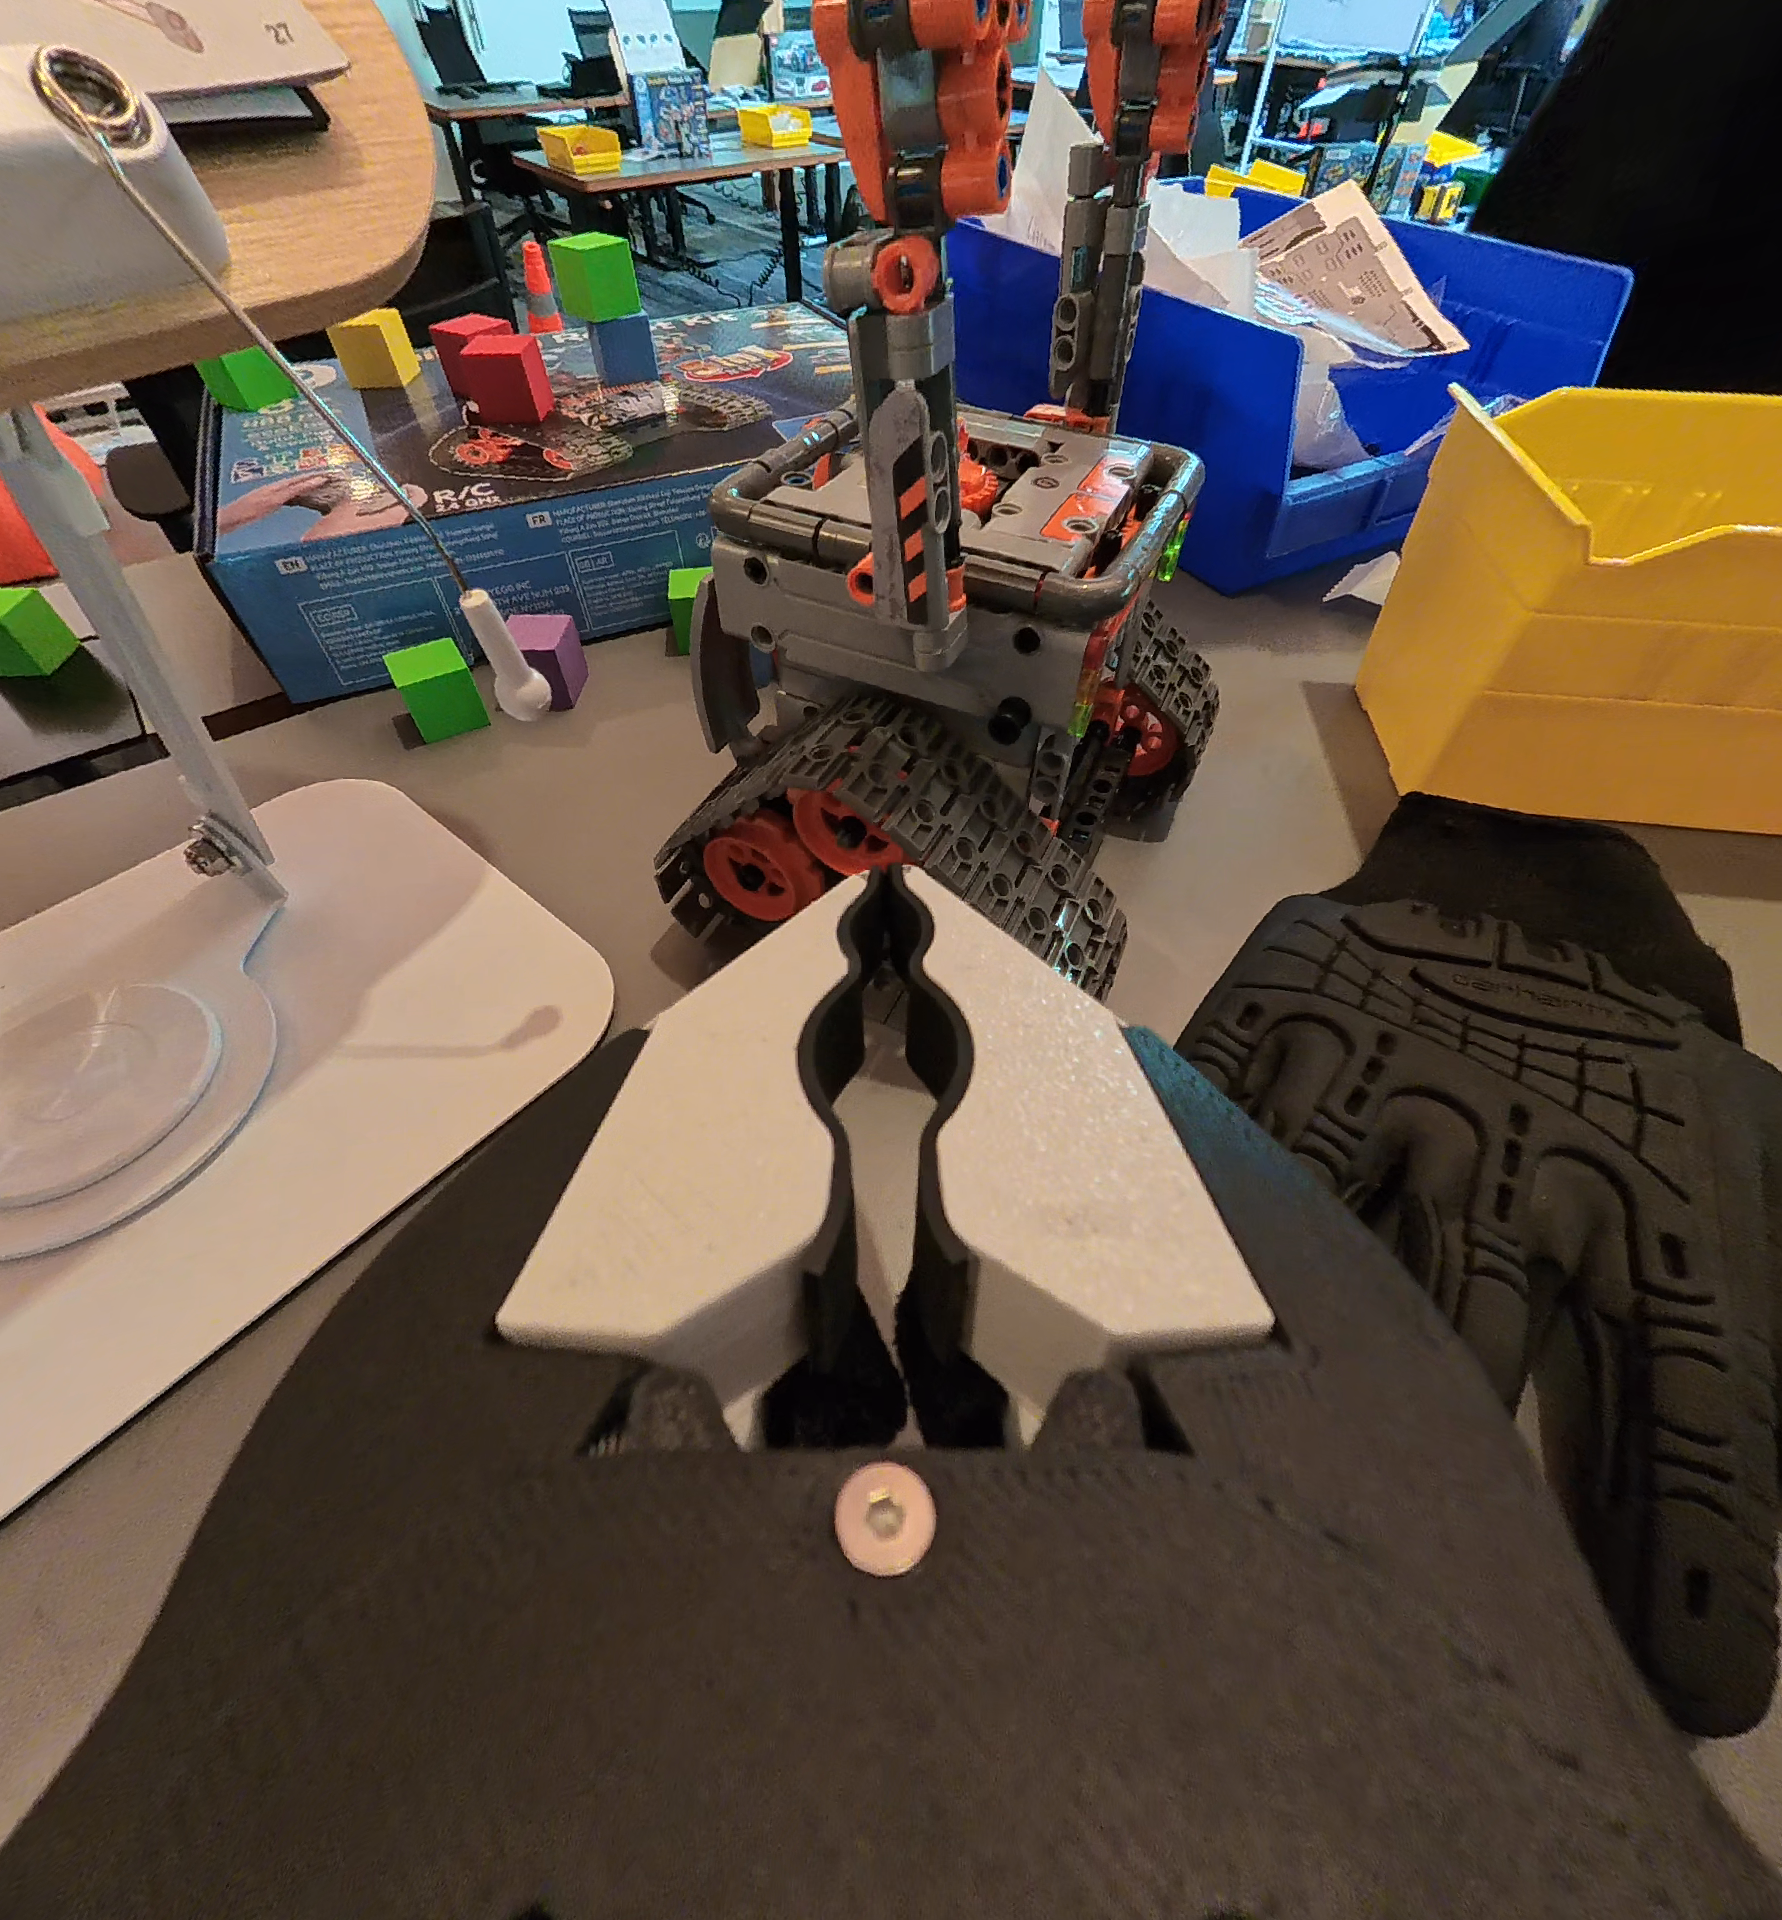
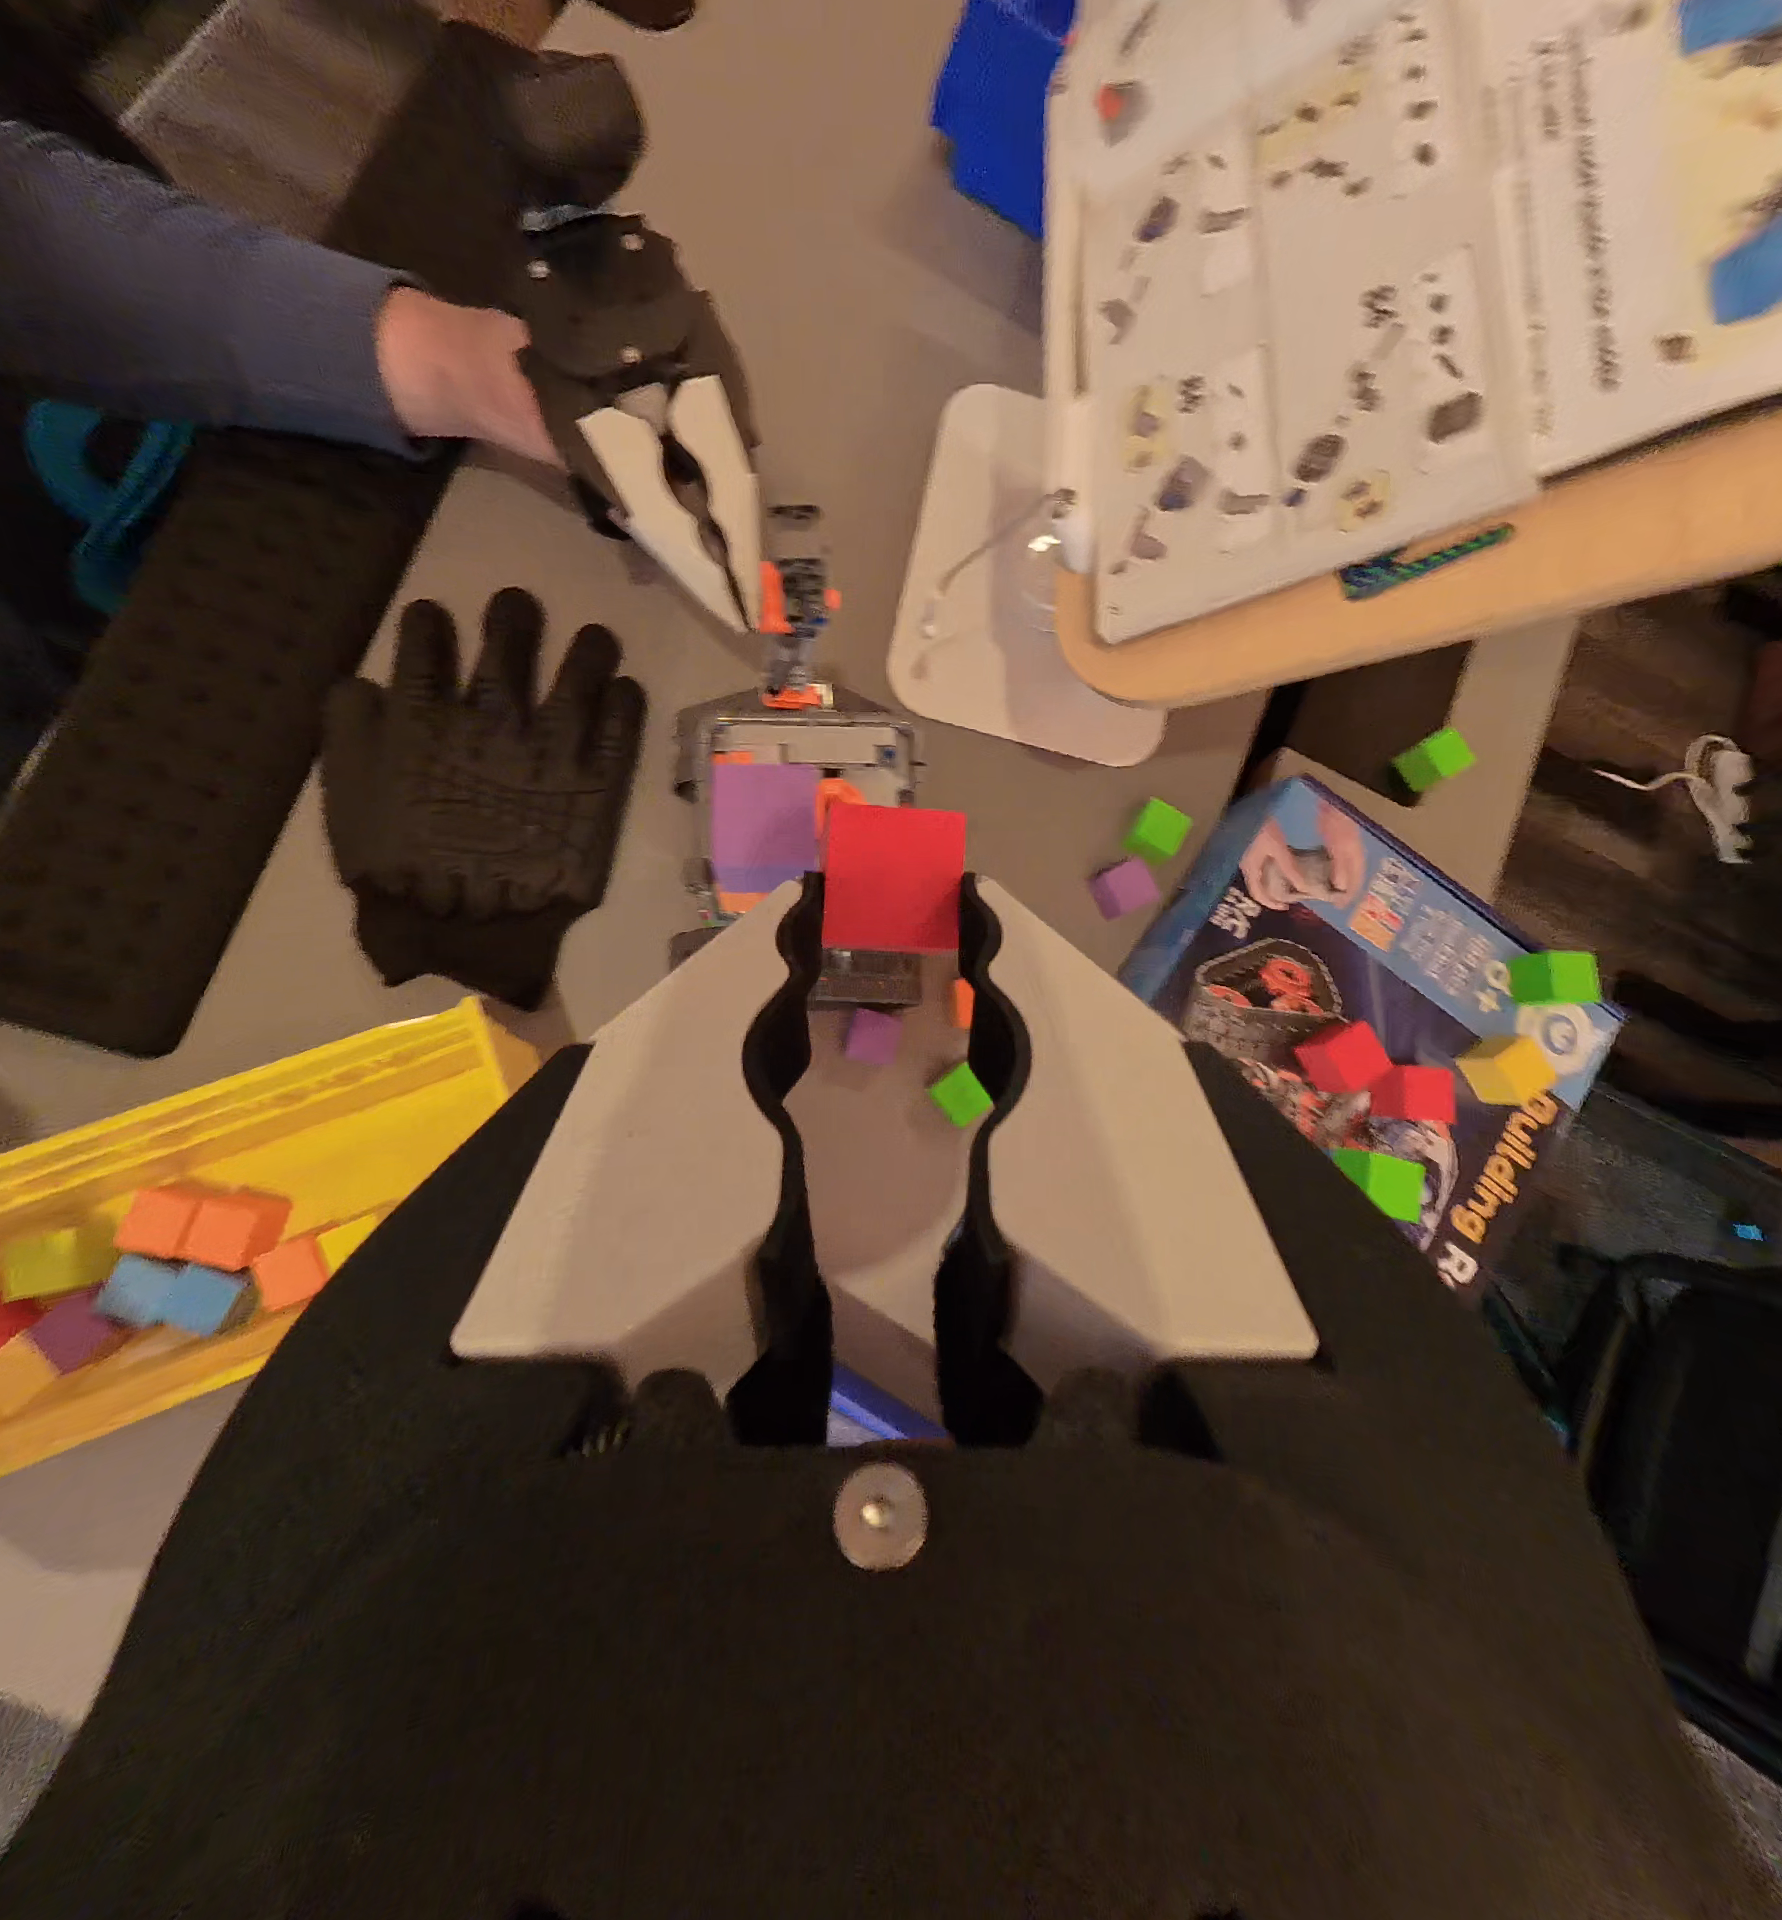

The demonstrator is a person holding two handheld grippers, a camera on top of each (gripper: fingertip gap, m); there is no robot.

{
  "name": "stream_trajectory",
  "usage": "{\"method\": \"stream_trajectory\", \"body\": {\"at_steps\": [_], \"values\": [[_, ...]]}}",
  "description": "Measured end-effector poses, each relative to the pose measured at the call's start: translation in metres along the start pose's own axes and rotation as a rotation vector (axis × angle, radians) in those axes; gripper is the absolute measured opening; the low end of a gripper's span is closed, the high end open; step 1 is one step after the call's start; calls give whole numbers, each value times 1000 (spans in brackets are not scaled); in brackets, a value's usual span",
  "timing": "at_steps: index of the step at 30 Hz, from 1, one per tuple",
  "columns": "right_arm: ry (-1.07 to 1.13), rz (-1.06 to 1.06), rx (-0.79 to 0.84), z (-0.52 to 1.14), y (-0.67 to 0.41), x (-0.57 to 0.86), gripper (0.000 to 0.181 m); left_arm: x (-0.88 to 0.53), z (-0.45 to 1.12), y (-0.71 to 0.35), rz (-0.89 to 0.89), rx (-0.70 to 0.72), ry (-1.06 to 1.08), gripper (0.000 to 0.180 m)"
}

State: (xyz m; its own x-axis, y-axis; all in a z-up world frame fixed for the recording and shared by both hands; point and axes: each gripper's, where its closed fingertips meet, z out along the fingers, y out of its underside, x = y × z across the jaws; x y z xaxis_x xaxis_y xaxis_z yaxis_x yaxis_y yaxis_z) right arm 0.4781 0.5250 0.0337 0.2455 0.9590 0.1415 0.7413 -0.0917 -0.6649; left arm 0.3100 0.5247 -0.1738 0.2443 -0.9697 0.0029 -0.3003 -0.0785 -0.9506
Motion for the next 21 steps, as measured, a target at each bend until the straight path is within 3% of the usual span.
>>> {"method": "stream_trajectory", "body": {"at_steps": [21], "values": [[-127, -102, -154, 28, -16, -33, 25, -2, -3, -1, 1, 9, -6, 0]]}}
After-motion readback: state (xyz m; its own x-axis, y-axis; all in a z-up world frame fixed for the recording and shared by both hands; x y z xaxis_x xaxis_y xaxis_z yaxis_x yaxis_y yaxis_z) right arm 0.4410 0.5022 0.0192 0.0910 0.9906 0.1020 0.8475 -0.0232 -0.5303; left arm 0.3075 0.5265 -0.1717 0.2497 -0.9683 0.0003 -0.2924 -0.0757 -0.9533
